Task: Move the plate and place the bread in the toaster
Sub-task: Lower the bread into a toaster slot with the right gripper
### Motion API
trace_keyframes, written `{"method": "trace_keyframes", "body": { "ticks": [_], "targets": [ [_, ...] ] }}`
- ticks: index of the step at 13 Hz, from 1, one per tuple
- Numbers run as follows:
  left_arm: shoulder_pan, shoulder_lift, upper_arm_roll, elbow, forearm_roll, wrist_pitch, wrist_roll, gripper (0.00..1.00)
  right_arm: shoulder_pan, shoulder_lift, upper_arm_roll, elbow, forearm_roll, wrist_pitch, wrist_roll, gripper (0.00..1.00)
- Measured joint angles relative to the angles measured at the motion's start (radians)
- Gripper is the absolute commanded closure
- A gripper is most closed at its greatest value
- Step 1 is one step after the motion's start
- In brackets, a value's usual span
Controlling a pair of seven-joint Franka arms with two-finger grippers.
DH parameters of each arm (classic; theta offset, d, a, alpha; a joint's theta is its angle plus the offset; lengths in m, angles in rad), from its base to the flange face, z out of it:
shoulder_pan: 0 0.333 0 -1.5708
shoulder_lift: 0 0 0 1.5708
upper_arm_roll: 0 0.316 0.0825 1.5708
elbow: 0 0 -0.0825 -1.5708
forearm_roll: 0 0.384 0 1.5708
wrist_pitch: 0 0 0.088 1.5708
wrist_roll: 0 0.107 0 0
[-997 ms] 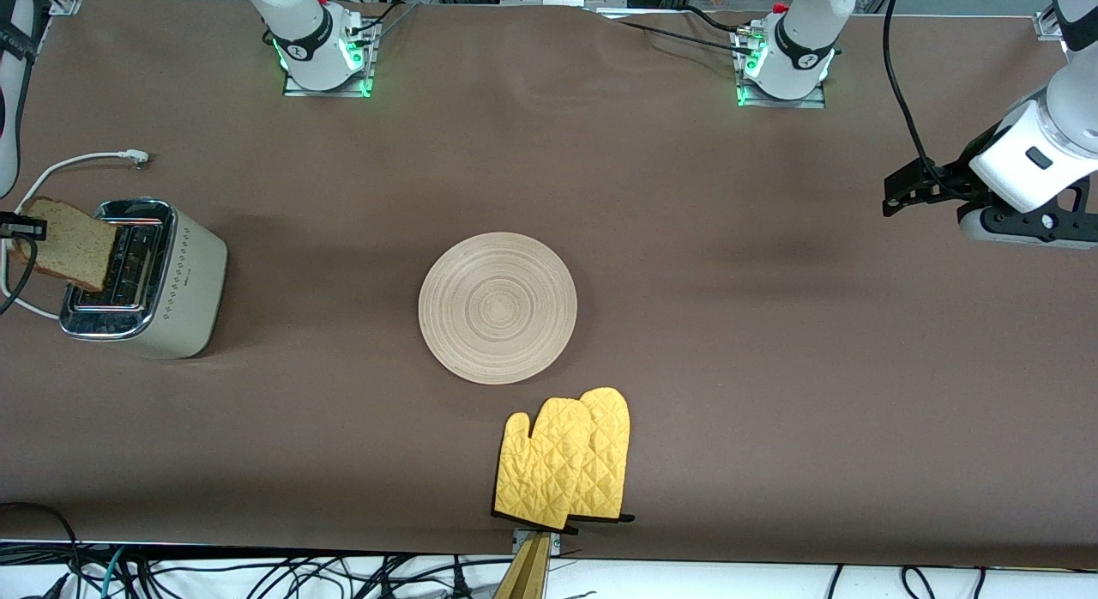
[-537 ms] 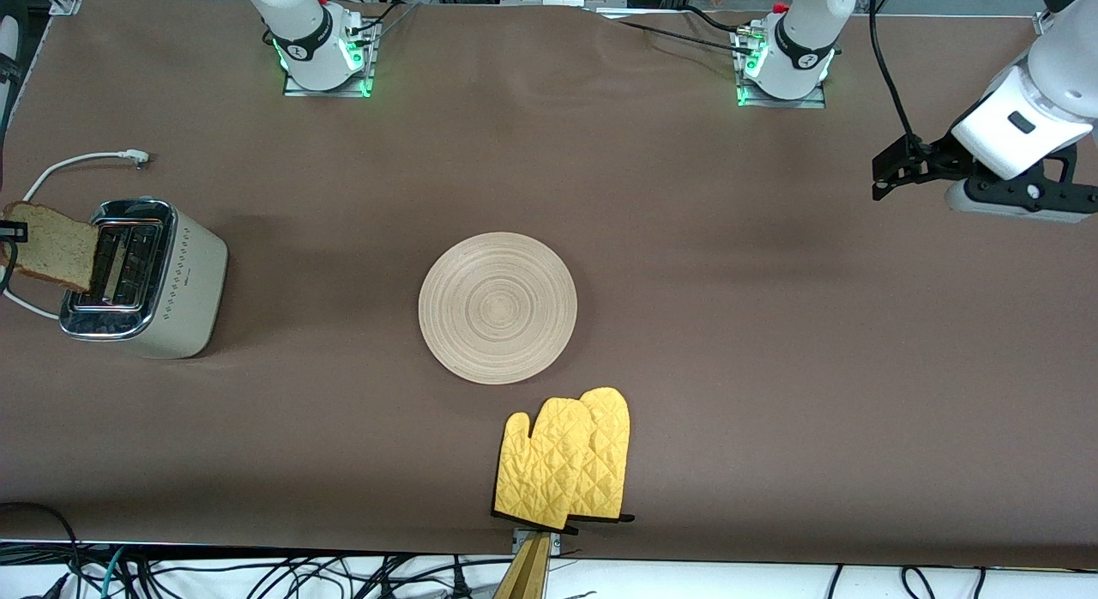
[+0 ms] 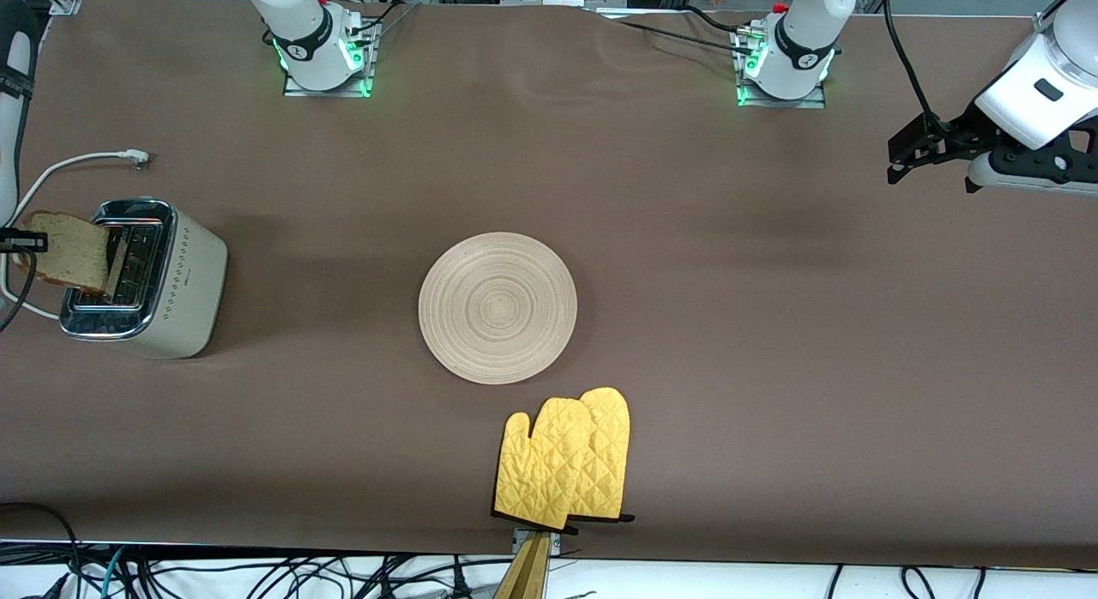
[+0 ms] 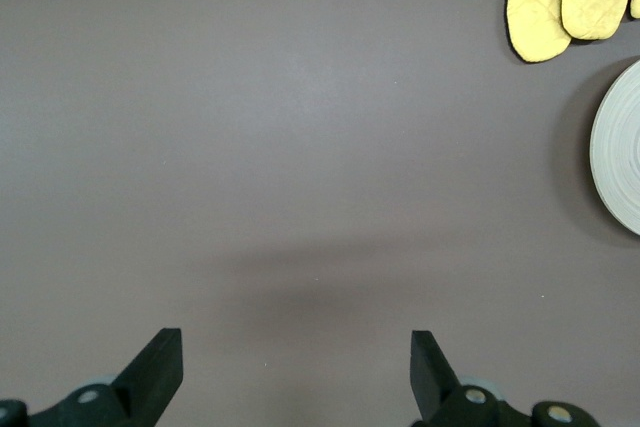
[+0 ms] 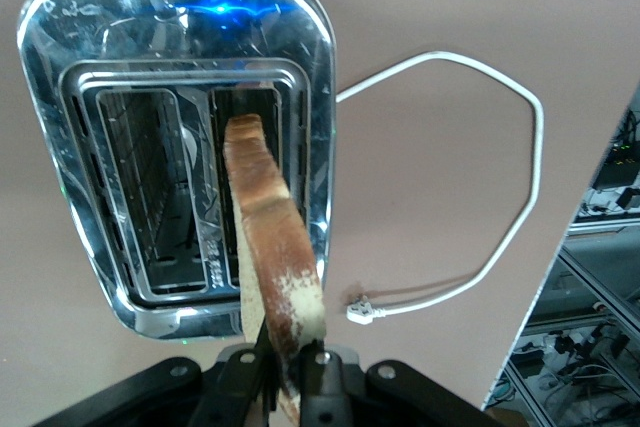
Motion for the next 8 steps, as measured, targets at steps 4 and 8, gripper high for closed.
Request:
{"method": "trace_keyframes", "body": {
  "ticks": [4, 8],
  "targets": [
    [0.0, 0.009, -0.004, 0.0, 0.0, -0.002, 0.0, 0.0, -0.018, 0.046, -0.001, -0.002, 0.032, 0.045, -0.002, 1.0],
    [0.002, 0.017, 0.0, 0.001, 0.0, -0.001, 0.0, 0.0, -0.028, 0.054, -0.001, -0.002, 0.069, 0.054, -0.008, 1.0]
  ]
}}
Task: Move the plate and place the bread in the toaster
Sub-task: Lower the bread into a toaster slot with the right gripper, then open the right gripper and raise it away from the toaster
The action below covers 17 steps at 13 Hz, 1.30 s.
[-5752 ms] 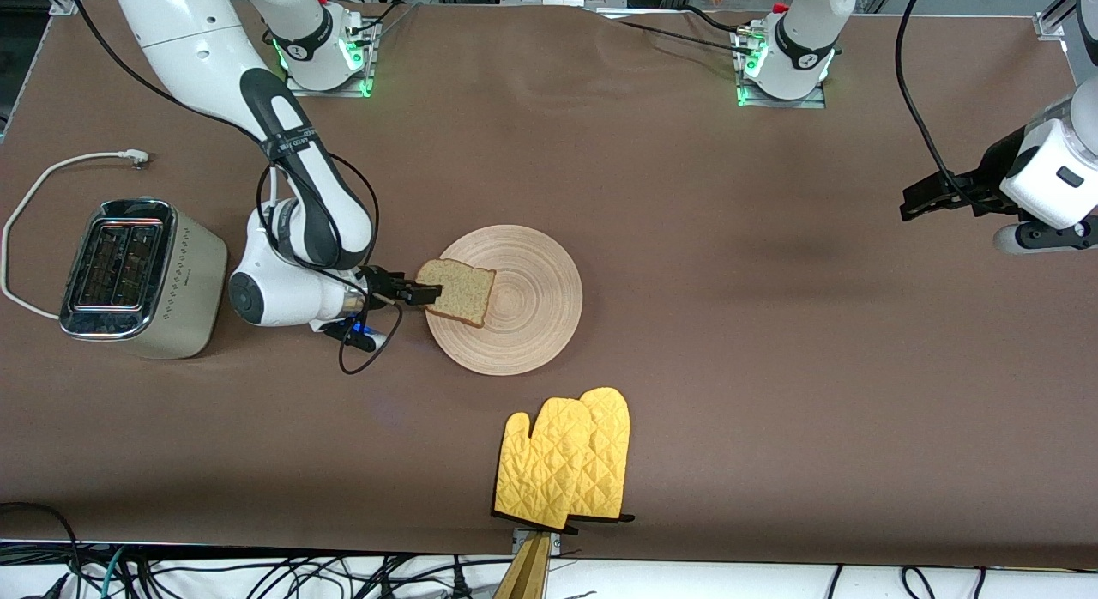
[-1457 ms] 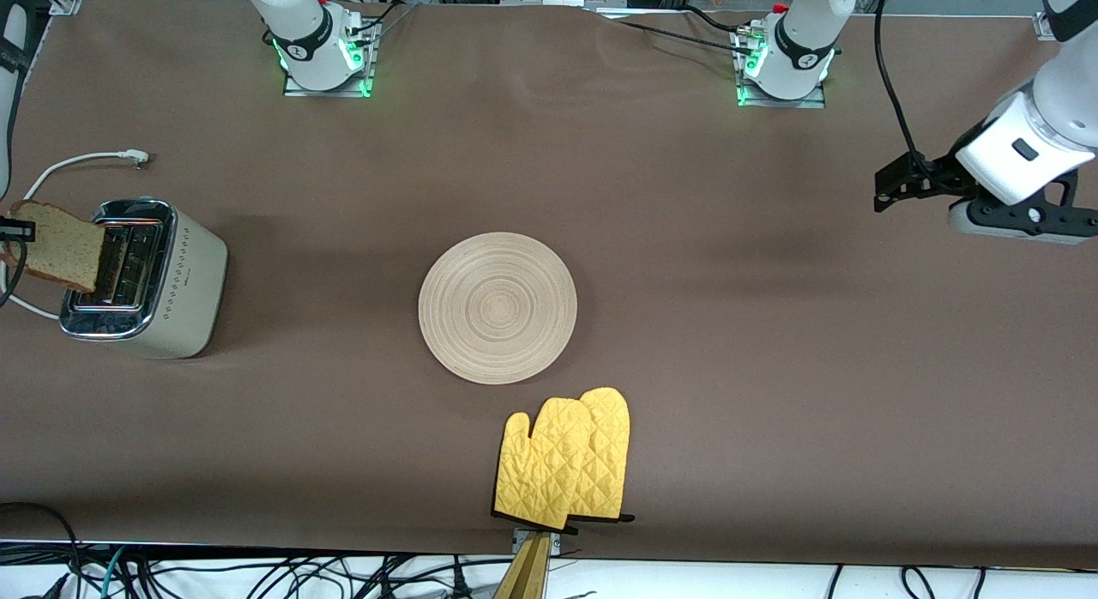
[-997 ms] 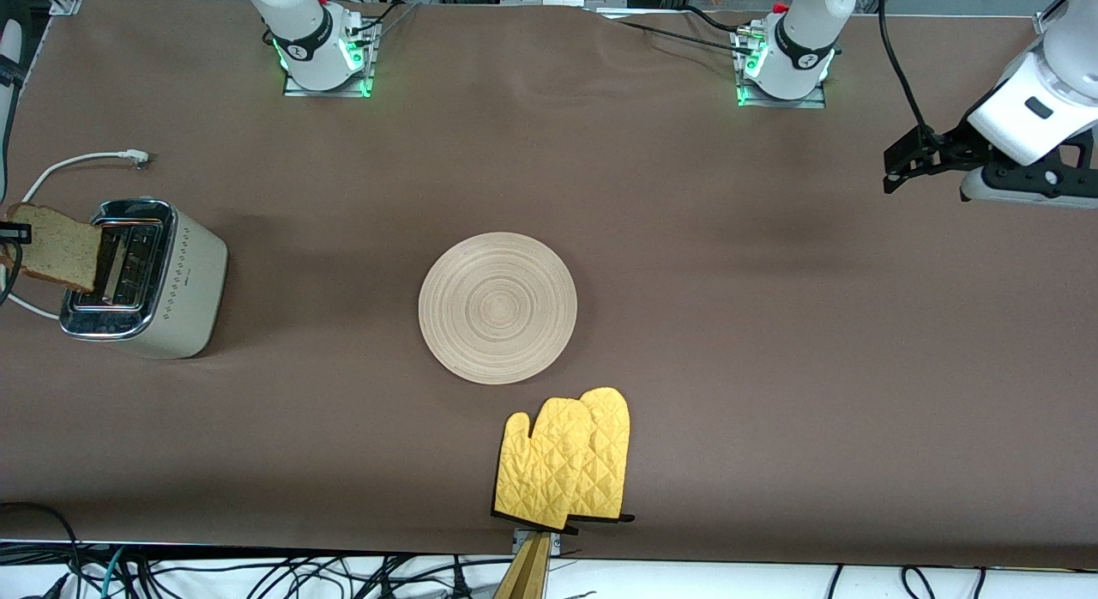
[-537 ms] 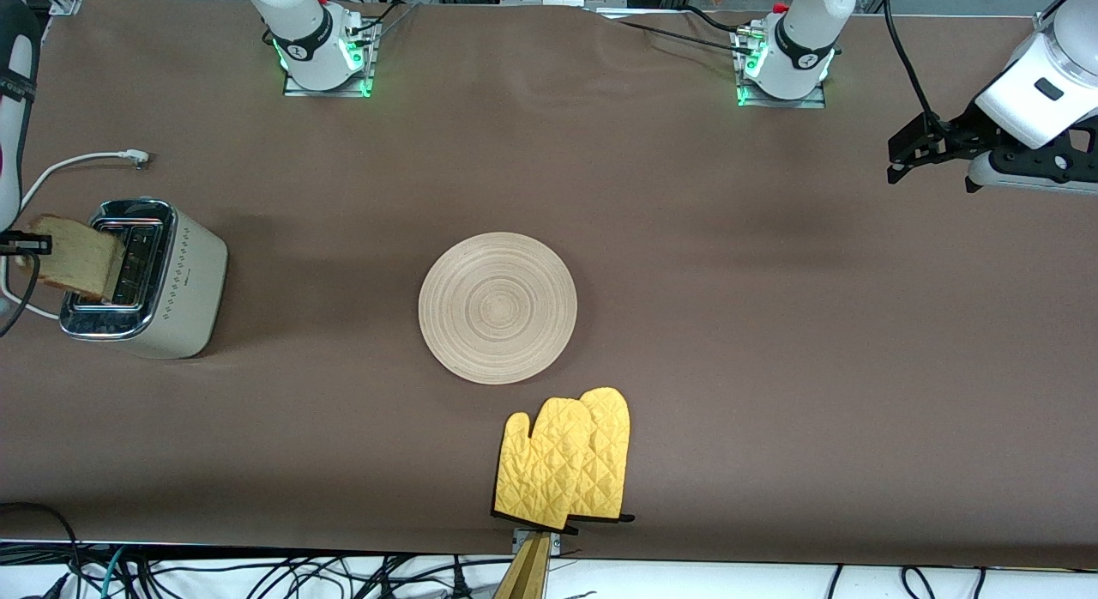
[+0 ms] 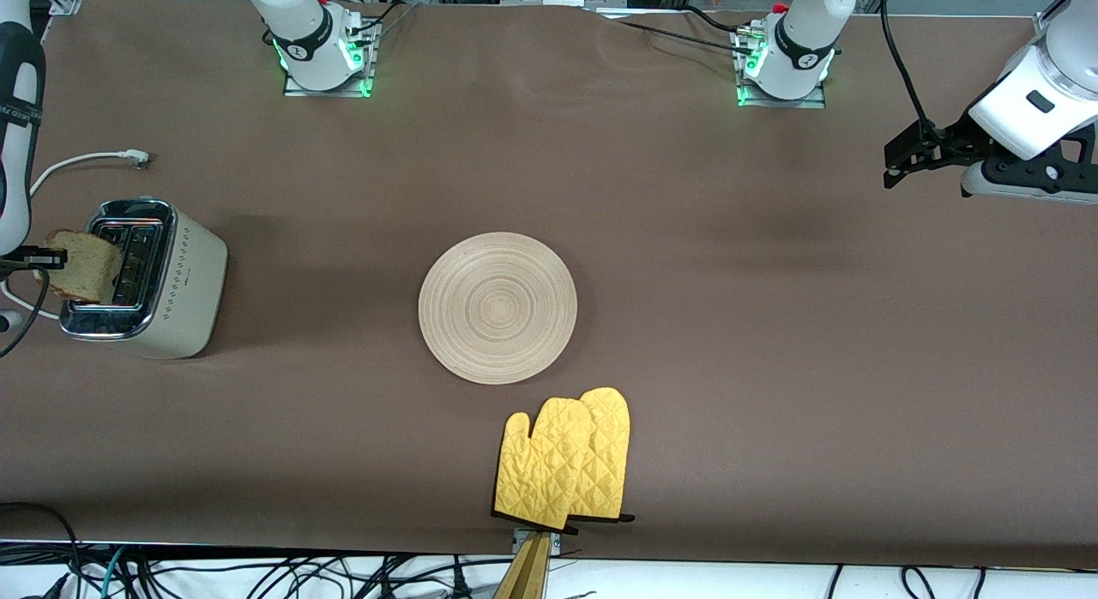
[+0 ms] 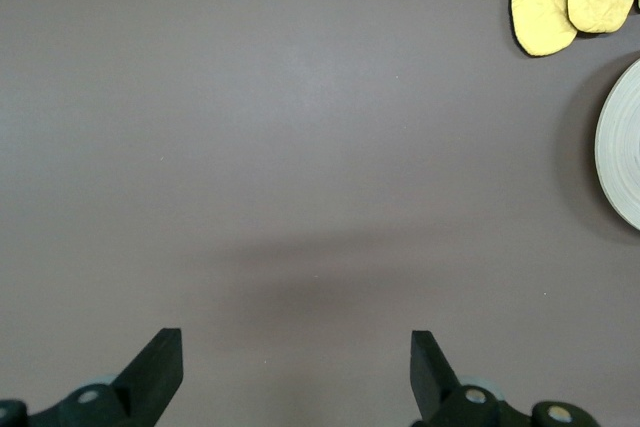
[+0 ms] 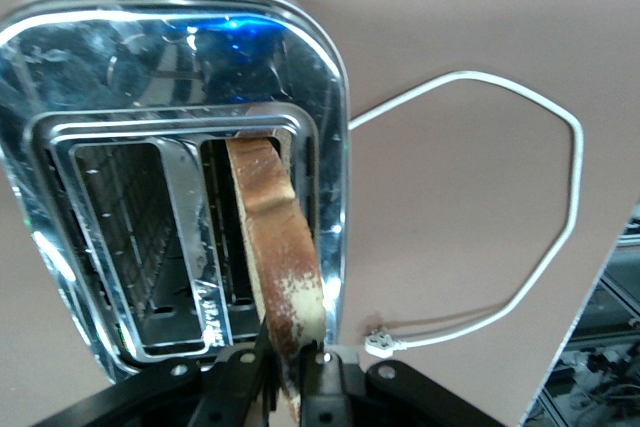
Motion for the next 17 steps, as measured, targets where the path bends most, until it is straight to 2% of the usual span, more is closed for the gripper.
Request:
{"method": "trace_keyframes", "body": {
  "ticks": [3, 10, 11, 13, 14, 17],
  "targets": [
    [0.0, 0.002, -0.002, 0.002, 0.0, 0.0, 0.0, 0.0, -0.01, 0.015, 0.0, -0.002, 0.049, 0.012, 0.006, 1.0],
    [0.0, 0.002, -0.002, 0.011, 0.0, -0.002, 0.0, 0.0, -0.01, 0.045, 0.004, -0.003, 0.081, 0.019, 0.032, 1.0],
    [0.0, 0.002, -0.002, 0.011, 0.0, -0.002, 0.0, 0.0, -0.01, 0.047, 0.005, -0.003, 0.091, 0.018, 0.033, 0.96],
    [0.0, 0.002, -0.002, 0.012, 0.0, -0.002, 0.0, 0.0, -0.01, 0.05, 0.005, -0.003, 0.094, 0.017, 0.034, 0.18],
    [0.0, 0.002, -0.002, 0.012, 0.0, -0.004, 0.0, 0.0, -0.01, 0.05, 0.006, -0.003, 0.094, 0.017, 0.035, 0.0],
    [0.0, 0.002, -0.002, 0.012, 0.0, -0.013, 0.0, 0.0, -0.01, 0.05, 0.009, -0.002, 0.103, 0.033, 0.035, 0.0]
  ]
}}
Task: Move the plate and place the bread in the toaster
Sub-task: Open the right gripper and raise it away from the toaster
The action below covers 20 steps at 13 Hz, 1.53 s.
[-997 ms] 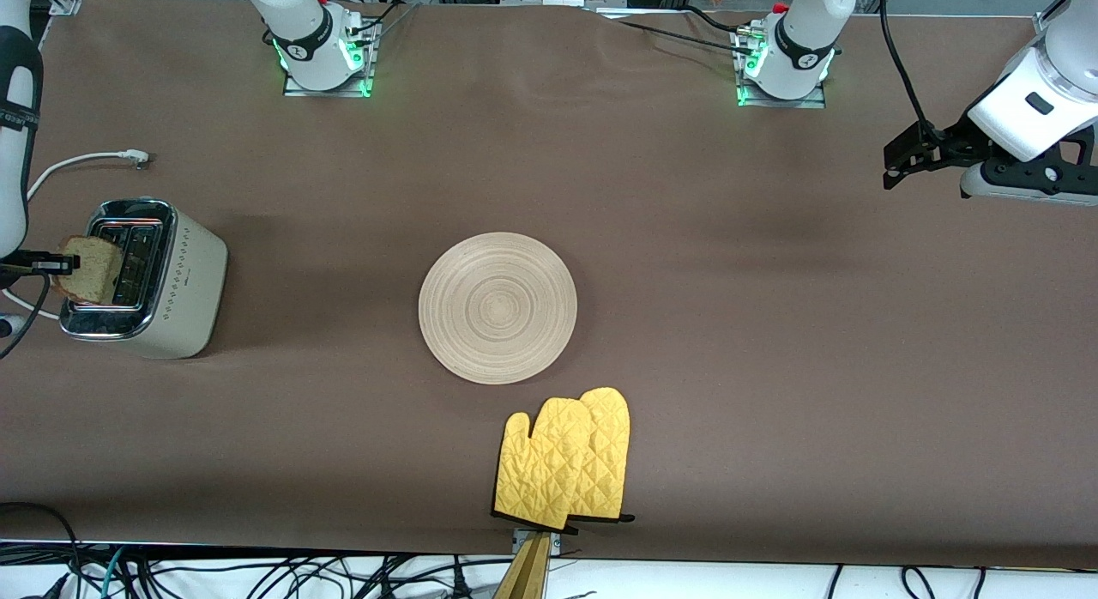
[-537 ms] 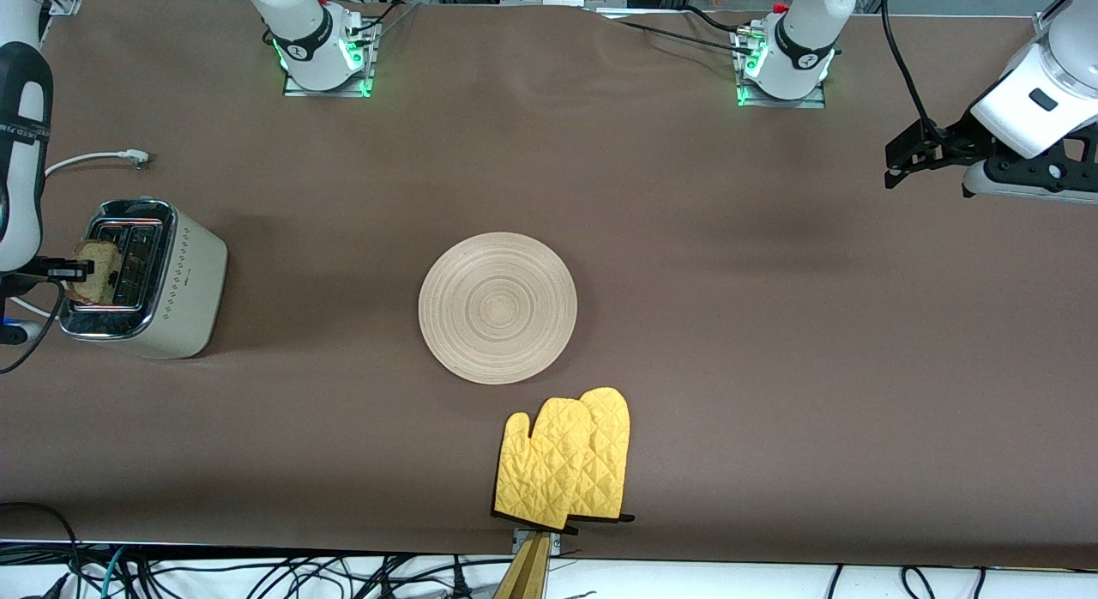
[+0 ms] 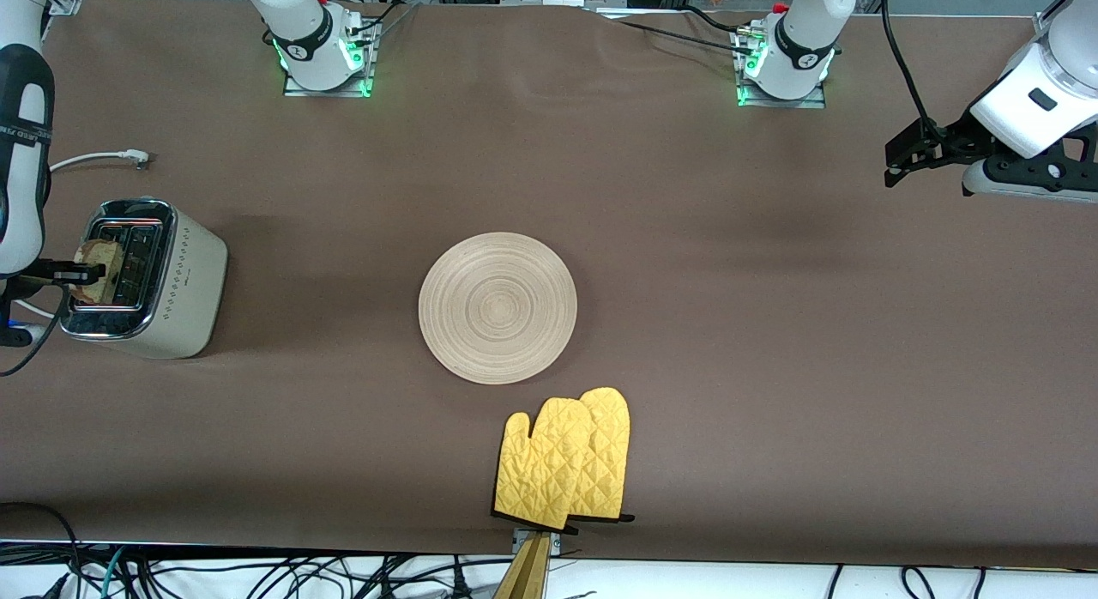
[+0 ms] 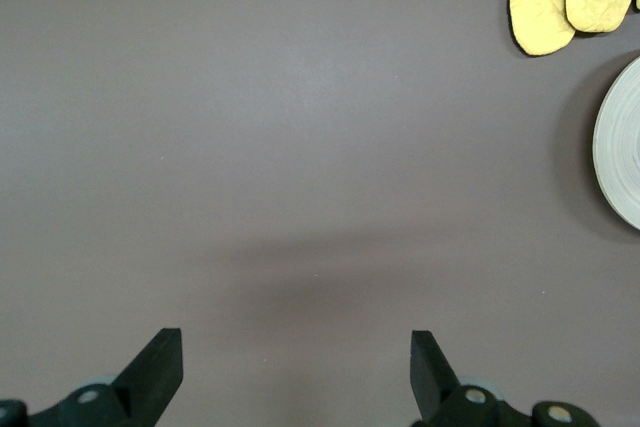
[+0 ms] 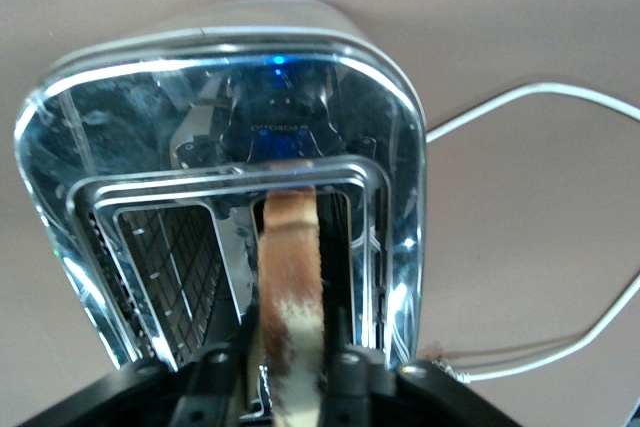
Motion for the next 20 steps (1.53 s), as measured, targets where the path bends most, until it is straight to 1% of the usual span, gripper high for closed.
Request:
{"method": "trace_keyframes", "body": {
  "ticks": [3, 5, 9, 11, 13, 16, 18, 20],
  "targets": [
    [0.0, 0.0, 0.0, 0.0, 0.0, -0.003, 0.0, 0.0, 0.001, -0.015, 0.001, 0.02, 0.003, 0.003, 0.0, 0.0],
    [0.0, 0.0, -0.001, 0.001, 0.0, -0.008, 0.0, 0.0, 0.001, -0.052, 0.001, 0.03, 0.004, -0.004, -0.001, 0.0],
    [0.0, 0.0, -0.002, 0.001, 0.0, -0.014, 0.0, 0.0, 0.002, -0.146, 0.002, 0.032, 0.005, -0.08, -0.003, 0.0],
    [0.0, 0.0, -0.003, 0.001, 0.0, -0.015, 0.0, 0.0, 0.014, -0.178, 0.014, 0.033, 0.01, -0.118, -0.005, 0.0],
    [0.0, 0.0, -0.004, 0.001, 0.0, -0.015, 0.0, 0.0, 0.058, -0.195, 0.027, 0.033, 0.012, -0.157, -0.005, 0.0],
    [0.0, 0.0, -0.004, 0.002, 0.0, -0.016, 0.0, 0.0, 0.147, -0.206, 0.029, 0.035, 0.012, -0.172, 0.002, 0.0],
    [0.0, 0.0, -0.003, 0.002, 0.0, -0.016, 0.0, 0.0, 0.188, -0.223, 0.032, 0.037, 0.013, -0.183, 0.003, 0.0],
    [0.0, 0.0, -0.003, 0.002, 0.0, -0.016, 0.0, 0.0, 0.228, -0.241, 0.033, 0.038, 0.013, -0.228, 0.041, 0.0]
  ]
}}
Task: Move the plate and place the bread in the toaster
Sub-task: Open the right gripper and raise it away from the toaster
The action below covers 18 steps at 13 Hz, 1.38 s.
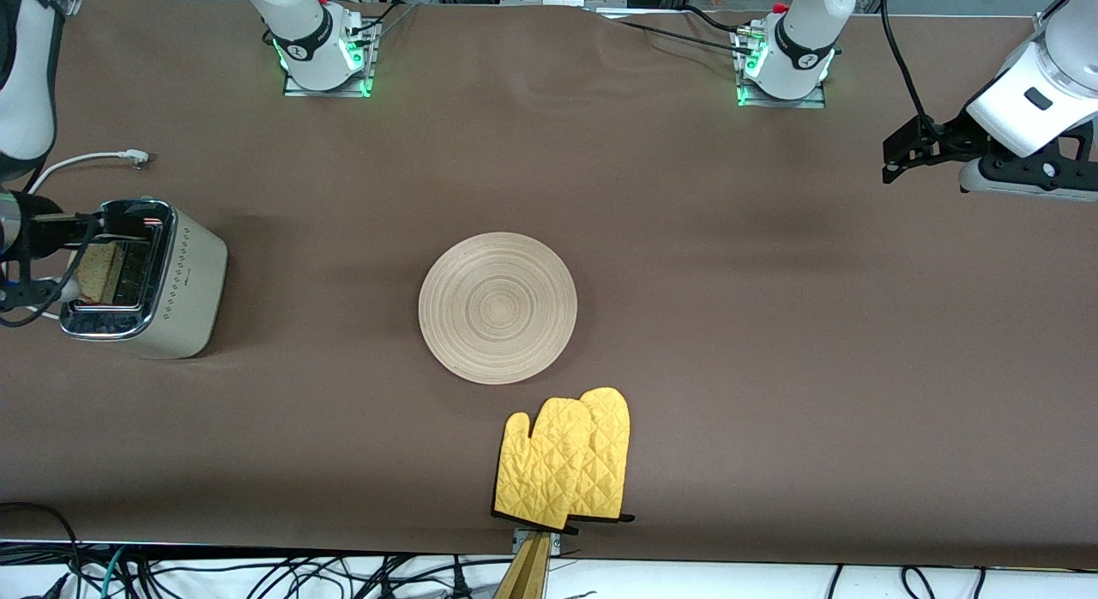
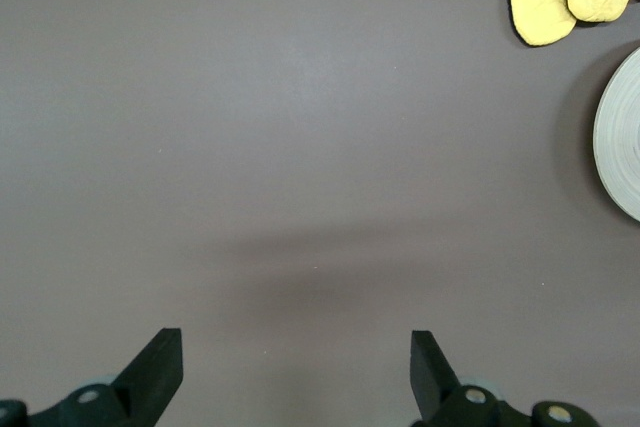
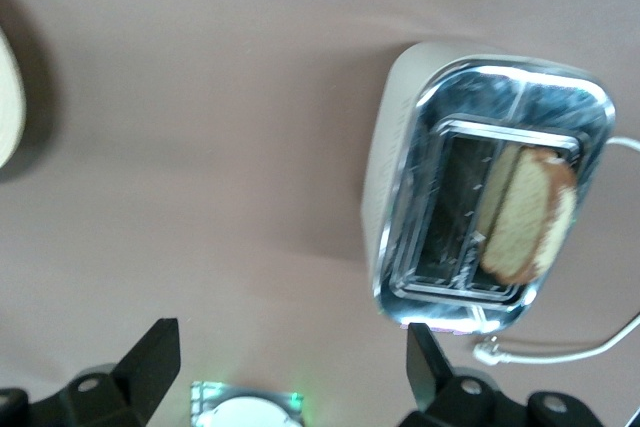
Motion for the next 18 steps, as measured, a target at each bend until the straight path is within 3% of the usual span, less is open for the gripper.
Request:
{"method": "trace_keyframes", "body": {
  "ticks": [5, 9, 14, 18],
  "targets": [
    [0.0, 0.0, -0.001, 0.0, 0.0, 0.0, 0.0, 0.0, 0.038, -0.011, 0.024, 0.001, -0.001, -0.001, 0.102, 0.0],
    [0.0, 0.0, -0.001, 0.0, 0.0, 0.0, 0.0, 0.0, -0.069, -0.078, 0.175, -0.033, -0.007, 0.091, 0.119, 0.0],
    [0.0, 0.0, -0.001, 0.001, 0.0, 0.0, 0.0, 0.0, -0.178, -0.187, 0.224, -0.1, -0.028, 0.106, 0.117, 0.0],
    [-0.001, 0.0, -0.001, 0.001, 0.0, 0.0, 0.0, 0.0, -0.226, -0.259, 0.312, -0.178, -0.048, 0.112, 0.122, 0.0]
  ]
}}
